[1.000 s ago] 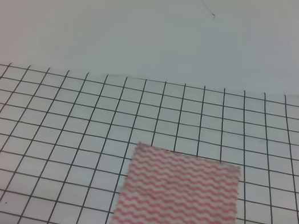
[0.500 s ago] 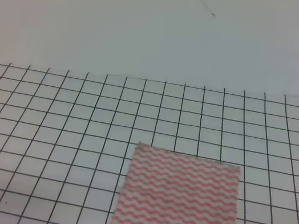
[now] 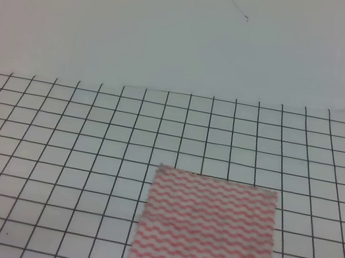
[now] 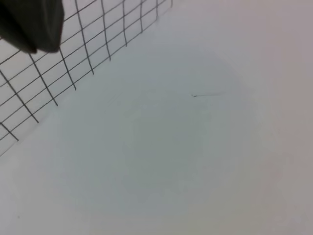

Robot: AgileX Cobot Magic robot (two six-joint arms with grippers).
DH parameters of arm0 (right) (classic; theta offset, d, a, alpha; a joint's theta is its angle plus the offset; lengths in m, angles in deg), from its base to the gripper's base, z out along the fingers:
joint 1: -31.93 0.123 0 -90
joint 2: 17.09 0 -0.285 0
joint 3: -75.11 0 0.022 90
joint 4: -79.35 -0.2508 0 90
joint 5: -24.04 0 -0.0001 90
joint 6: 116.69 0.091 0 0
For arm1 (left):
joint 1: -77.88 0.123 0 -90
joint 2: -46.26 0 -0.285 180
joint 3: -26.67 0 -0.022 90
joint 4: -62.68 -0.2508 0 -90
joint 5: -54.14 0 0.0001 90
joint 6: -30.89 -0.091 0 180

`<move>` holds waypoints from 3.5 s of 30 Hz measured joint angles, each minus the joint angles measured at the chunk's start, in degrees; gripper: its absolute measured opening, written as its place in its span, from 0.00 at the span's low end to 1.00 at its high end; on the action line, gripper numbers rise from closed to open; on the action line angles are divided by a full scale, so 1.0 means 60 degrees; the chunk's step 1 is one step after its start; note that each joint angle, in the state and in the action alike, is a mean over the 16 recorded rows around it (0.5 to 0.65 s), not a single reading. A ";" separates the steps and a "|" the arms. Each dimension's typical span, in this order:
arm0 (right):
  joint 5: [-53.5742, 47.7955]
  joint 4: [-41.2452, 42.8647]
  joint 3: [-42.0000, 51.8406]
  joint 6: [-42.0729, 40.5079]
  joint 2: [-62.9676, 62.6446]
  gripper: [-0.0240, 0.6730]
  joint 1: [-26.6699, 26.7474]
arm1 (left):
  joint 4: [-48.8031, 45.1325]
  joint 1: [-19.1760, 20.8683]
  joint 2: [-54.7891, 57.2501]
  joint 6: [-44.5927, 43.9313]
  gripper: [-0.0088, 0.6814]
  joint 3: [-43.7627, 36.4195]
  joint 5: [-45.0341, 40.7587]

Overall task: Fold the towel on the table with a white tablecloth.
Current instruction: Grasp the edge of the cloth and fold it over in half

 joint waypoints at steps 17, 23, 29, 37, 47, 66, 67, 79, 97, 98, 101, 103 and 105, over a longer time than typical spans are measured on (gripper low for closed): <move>-0.4058 -0.0249 -0.3521 -0.5061 0.2319 0.03 0.0071 | -0.0470 0.0000 0.1445 -0.4899 0.01 0.1829 -0.2154; -0.5444 -0.0355 -0.4106 -0.5903 0.4090 0.04 0.0305 | -0.0604 0.0000 0.3097 -0.5855 0.01 0.2498 -0.3398; -0.6211 -0.0699 -0.4265 -0.6280 0.5855 0.11 0.0599 | -0.0007 0.0000 0.4776 -0.6871 0.01 0.2989 -0.4168; -0.6783 -0.1605 -0.4281 -0.7101 0.8248 0.27 0.0920 | 0.0915 0.0000 0.6533 -0.8072 0.01 0.3308 -0.4863; -0.6027 -0.2576 -0.4283 -0.8179 1.0881 0.38 0.2229 | 0.1343 0.0000 0.7602 -0.8752 0.01 0.3350 -0.5336; -0.3671 -0.2575 -0.5383 -0.7109 1.4825 0.39 0.3582 | 0.0970 0.0000 0.7717 -0.8849 0.09 0.3350 -0.5710; -0.3628 -0.2541 -0.5463 -0.7089 1.4983 0.39 0.3581 | 0.0946 0.0000 0.7717 -0.8841 0.10 0.3350 -0.5710; -0.3250 -0.2243 -0.5879 -0.7039 1.6233 0.39 0.3566 | 0.0863 0.0000 0.7722 -0.8821 0.15 0.3350 -0.5685; -0.3664 -0.2391 -0.6514 -0.7045 1.6649 0.38 0.3566 | 0.0872 0.0000 0.7709 -0.8763 0.14 0.3350 -0.5858; -0.3687 -0.2405 -0.6577 -0.7042 1.6649 0.38 0.3566 | 0.0874 0.0000 0.7709 -0.8764 0.14 0.3350 -0.5852; -0.3740 -0.2446 -0.6746 -0.7040 1.6649 0.36 0.3566 | 0.0881 0.0000 0.7709 -0.8772 0.14 0.3350 -0.5859; -0.3790 -0.2438 -0.6841 -0.7041 1.6645 0.34 0.3566 | 0.0884 0.0000 0.7713 -0.8779 0.14 0.3350 -0.5852; -0.3900 -0.2359 -0.6919 -0.7055 1.6625 0.32 0.3566 | 0.0873 0.0000 0.7713 -0.8787 0.14 0.3350 -0.5841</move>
